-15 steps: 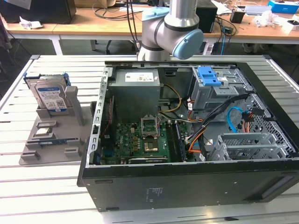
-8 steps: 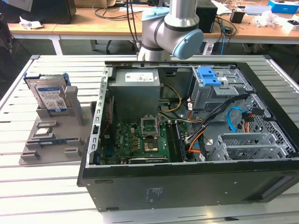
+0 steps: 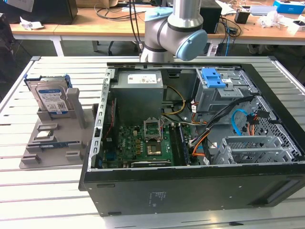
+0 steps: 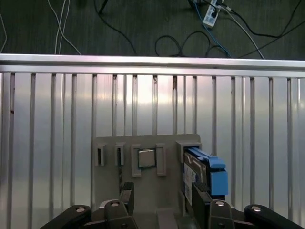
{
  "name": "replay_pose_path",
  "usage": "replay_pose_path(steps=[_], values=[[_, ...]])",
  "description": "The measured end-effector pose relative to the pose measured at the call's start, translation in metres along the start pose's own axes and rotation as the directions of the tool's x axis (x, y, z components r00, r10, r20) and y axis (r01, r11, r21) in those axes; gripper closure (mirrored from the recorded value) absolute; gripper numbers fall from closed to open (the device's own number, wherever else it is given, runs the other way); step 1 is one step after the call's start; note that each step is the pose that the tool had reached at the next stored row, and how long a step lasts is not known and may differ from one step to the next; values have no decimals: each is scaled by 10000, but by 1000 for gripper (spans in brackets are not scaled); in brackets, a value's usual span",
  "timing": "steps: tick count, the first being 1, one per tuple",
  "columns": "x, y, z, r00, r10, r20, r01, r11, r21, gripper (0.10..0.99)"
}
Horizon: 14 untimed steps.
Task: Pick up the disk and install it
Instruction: 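Pick up the disk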
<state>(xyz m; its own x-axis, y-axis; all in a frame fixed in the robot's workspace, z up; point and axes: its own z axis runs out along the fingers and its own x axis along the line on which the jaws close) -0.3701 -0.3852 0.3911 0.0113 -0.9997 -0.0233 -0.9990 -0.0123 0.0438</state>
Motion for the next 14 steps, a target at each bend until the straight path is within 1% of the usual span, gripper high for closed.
replay_pose_path(steps=[3,5,12,14], values=[[-92,-27,2,10000,0,-1,0,10000,2,486],[-138,-40,2,10000,0,-2,0,10000,0,486],[-254,-76,7,10000,0,-3,0,10000,0,486],[-302,-88,8,10000,0,-5,0,10000,1,486]])
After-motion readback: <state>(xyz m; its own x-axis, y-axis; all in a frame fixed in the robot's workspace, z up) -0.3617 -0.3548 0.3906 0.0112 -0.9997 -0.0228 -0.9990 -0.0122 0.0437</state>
